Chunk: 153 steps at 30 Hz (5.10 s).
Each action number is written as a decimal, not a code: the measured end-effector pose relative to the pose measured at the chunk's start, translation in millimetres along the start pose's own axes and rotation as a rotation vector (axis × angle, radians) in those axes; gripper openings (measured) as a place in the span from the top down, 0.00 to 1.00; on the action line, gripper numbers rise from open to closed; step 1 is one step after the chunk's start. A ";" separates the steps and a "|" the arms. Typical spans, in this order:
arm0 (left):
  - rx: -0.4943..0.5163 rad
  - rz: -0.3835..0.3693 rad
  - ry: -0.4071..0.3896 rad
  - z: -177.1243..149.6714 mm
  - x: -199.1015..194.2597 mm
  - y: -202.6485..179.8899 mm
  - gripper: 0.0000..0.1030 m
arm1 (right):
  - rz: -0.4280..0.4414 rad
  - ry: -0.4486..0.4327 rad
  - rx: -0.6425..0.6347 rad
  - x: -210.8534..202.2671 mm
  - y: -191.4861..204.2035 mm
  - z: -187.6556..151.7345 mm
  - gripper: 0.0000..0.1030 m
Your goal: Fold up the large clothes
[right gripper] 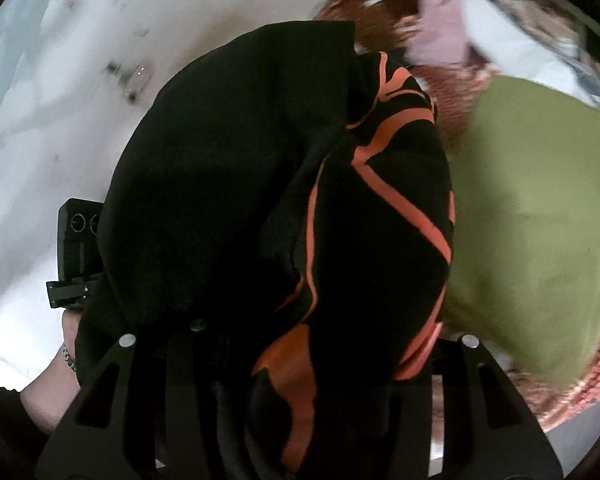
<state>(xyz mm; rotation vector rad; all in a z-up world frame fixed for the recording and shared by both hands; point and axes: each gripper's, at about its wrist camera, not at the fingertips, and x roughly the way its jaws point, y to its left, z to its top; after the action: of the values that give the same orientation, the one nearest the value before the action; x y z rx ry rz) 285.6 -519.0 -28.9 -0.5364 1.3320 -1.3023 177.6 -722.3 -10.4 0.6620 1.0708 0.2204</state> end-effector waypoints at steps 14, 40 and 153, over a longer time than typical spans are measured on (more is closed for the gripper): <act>0.114 -0.160 0.379 120.4 213.8 8.5 0.26 | -0.150 -0.213 0.288 -72.3 -176.8 30.5 0.55; 0.095 0.091 0.547 139.0 266.1 81.9 0.05 | -0.285 -0.248 0.342 -40.6 -240.9 6.0 0.45; 0.700 0.911 -0.096 -50.5 162.9 -199.3 0.05 | -0.734 -0.417 0.164 -174.9 -30.3 -103.1 0.04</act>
<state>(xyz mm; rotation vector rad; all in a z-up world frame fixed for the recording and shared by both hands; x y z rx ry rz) 125.4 -700.9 71.5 0.4585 0.7770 -0.8492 0.1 -788.5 68.7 0.3963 0.8657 -0.6218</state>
